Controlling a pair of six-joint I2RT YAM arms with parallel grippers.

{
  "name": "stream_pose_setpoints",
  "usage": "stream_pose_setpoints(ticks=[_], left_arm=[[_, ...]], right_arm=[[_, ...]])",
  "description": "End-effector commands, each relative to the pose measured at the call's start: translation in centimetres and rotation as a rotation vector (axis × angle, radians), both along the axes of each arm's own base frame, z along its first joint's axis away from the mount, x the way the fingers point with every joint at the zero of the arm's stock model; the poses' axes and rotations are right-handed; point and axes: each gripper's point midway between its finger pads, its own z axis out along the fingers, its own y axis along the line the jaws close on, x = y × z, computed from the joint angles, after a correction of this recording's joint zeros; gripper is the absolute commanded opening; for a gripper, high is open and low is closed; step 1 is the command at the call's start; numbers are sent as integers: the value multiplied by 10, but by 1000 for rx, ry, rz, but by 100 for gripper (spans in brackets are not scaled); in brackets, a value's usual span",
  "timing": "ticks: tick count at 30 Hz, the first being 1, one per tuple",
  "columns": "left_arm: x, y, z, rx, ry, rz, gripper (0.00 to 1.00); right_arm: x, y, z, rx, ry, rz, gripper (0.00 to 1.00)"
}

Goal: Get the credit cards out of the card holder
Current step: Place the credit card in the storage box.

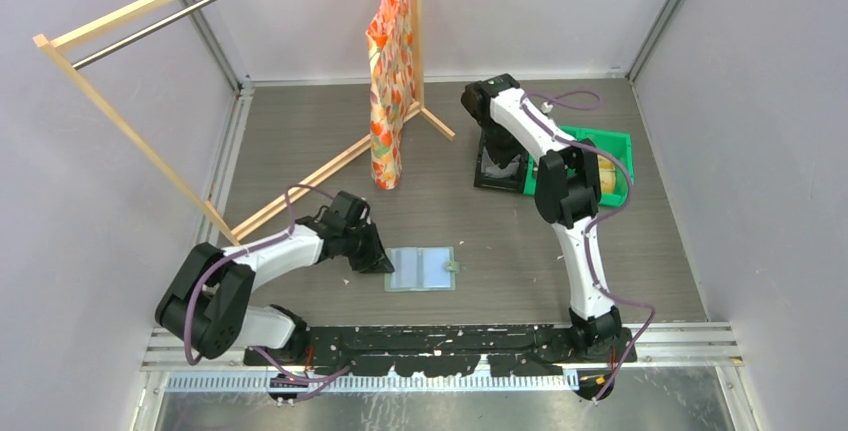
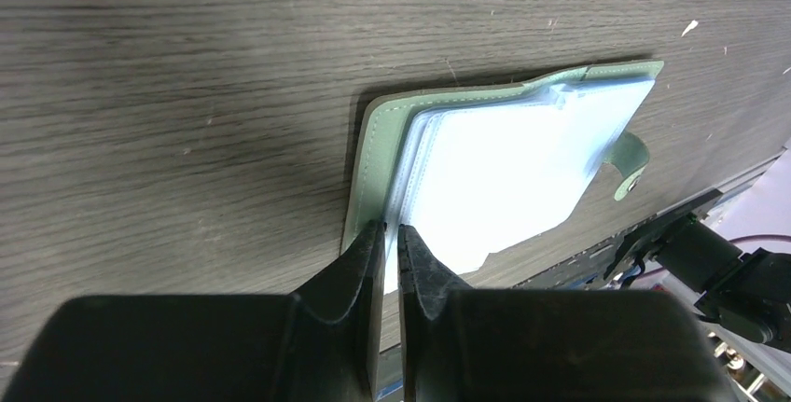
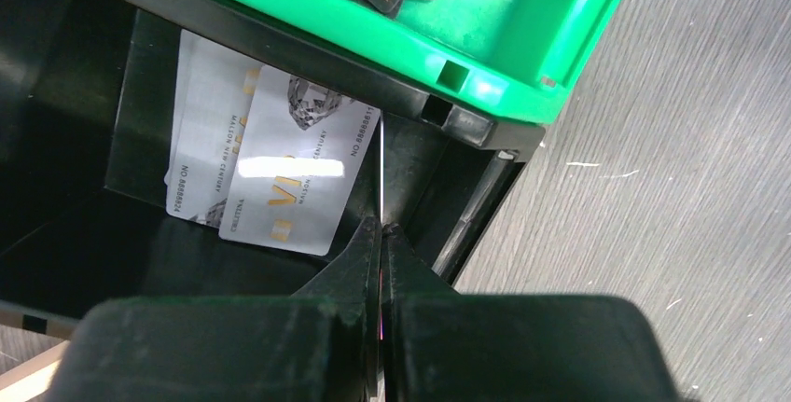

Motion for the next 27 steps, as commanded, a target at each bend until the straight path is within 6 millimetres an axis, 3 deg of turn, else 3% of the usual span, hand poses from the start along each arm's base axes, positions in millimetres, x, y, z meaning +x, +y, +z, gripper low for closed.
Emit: stream_pose_setpoints(ticks=[1, 12, 16, 27], left_arm=[[-5, 12, 0, 49, -13, 3, 12], [-11, 21, 5, 71, -29, 17, 12], [-14, 22, 6, 69, -28, 21, 12], [-18, 26, 8, 66, -37, 37, 13]], right_arm=[[6, 4, -3, 32, -29, -79, 1], [25, 8, -29, 99, -57, -84, 1], [38, 5, -29, 109, -97, -74, 16], [71, -3, 19, 103, -254, 22, 33]])
